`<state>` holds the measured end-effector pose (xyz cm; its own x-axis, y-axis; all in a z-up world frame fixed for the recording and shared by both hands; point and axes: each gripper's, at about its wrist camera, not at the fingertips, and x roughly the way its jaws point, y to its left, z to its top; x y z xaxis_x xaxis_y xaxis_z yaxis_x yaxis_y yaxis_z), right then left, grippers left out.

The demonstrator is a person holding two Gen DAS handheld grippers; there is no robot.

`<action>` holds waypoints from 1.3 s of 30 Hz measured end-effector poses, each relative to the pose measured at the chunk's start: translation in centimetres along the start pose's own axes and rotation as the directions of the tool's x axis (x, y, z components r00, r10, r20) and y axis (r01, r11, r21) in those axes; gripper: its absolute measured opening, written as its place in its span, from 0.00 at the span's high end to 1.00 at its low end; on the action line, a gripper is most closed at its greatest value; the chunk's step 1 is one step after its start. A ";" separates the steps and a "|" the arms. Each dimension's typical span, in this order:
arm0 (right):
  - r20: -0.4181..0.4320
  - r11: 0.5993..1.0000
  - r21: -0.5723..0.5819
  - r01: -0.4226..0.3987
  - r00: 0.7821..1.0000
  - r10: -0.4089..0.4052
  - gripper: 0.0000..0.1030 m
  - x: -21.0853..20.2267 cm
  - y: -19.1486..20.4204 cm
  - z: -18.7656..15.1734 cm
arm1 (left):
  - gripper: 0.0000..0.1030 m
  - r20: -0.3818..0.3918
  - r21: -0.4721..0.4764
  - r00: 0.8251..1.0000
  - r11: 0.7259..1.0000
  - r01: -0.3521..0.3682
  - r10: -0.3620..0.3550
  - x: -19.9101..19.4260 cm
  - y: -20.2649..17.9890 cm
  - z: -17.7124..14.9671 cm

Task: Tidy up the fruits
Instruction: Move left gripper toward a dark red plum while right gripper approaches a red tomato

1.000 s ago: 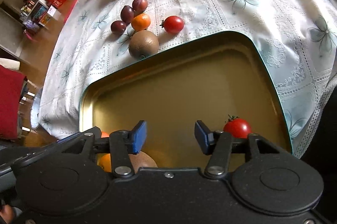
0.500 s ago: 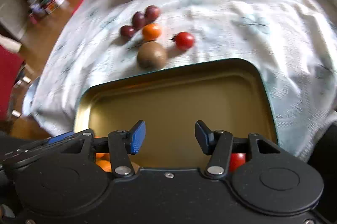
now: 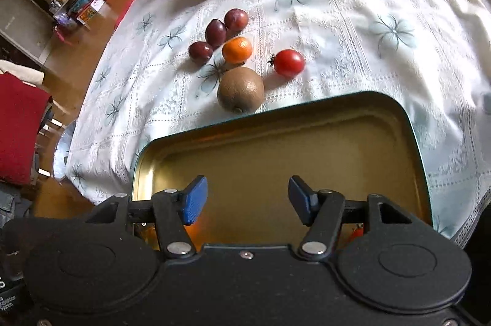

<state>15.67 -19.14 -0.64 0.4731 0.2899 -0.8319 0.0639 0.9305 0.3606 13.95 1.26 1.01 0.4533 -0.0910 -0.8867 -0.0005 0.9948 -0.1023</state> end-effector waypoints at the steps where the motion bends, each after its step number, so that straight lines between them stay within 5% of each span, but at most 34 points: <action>1: 0.021 1.000 -0.014 0.001 1.000 0.000 0.38 -0.1 0.1 0.0 | 0.63 0.000 -0.001 1.000 1.000 0.000 0.000 0.0 0.0 0.1; 7: 0.036 0.989 -0.138 0.058 0.998 -0.053 0.40 0.4 1.3 1.1 | 0.63 0.007 -0.010 1.000 1.000 0.001 -0.001 -0.3 -0.1 1.2; 11: 0.034 0.997 -0.076 0.008 0.999 -0.006 0.44 1.0 0.4 2.4 | 0.59 0.039 0.002 0.999 1.000 -0.005 0.005 -0.7 -0.2 2.7; 16: 0.039 0.992 -0.093 0.086 0.996 -0.082 0.50 1.6 0.4 4.3 | 0.59 0.052 0.021 0.999 1.000 -0.012 0.011 -0.4 -0.5 5.2; 21: 0.025 0.995 -0.062 0.077 0.997 -0.075 0.59 2.4 -0.6 6.3 | 0.59 0.055 0.042 0.998 0.999 -0.027 0.024 0.8 -1.1 7.7; 39: -0.076 0.991 -0.044 0.129 0.988 -0.132 0.60 6.8 -1.2 10.9 | 0.59 0.063 0.066 0.996 0.995 -0.071 0.067 4.7 -1.1 13.3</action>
<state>28.39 -20.71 -2.07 0.3920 0.1805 -0.9021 0.0855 0.9692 0.2311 27.90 0.39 2.93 0.5077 -0.0214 -0.8612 0.0265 0.9996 -0.0093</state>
